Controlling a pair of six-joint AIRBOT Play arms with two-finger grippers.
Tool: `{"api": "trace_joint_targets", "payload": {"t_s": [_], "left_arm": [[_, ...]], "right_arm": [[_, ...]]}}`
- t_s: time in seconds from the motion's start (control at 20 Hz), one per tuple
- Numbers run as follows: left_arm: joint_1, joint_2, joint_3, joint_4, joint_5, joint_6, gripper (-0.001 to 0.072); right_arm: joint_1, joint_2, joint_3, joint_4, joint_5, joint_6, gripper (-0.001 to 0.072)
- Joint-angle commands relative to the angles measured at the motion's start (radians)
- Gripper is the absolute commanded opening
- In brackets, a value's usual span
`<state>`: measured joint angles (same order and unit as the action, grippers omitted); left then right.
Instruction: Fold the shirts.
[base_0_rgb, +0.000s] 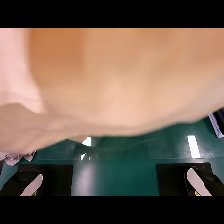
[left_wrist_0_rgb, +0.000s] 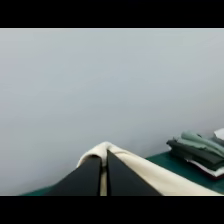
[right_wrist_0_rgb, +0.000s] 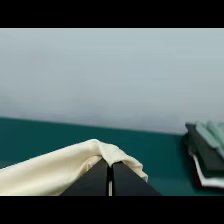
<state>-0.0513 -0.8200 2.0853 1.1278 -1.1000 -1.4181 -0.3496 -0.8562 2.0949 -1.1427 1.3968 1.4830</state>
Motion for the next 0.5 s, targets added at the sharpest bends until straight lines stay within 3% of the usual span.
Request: {"api": "trace_joint_targets", "payload": {"t_s": [0.0,0.2,0.45], "left_arm": [[0.0,-0.026,-0.207,0.002,-0.061,-0.008,0.0026],[0.0,-0.172,-0.415,0.003,-0.183,-0.007,0.0026],[0.0,-0.419,-0.474,-0.01,-0.167,0.028,0.0027]], "right_arm": [[0.0,-0.127,-0.022,-0.057,0.255,0.071,0.0012],[0.001,-0.302,-0.234,-0.058,0.375,0.08,0.0012],[0.001,-0.504,-0.396,-0.059,0.3,0.079,0.0012]]}}
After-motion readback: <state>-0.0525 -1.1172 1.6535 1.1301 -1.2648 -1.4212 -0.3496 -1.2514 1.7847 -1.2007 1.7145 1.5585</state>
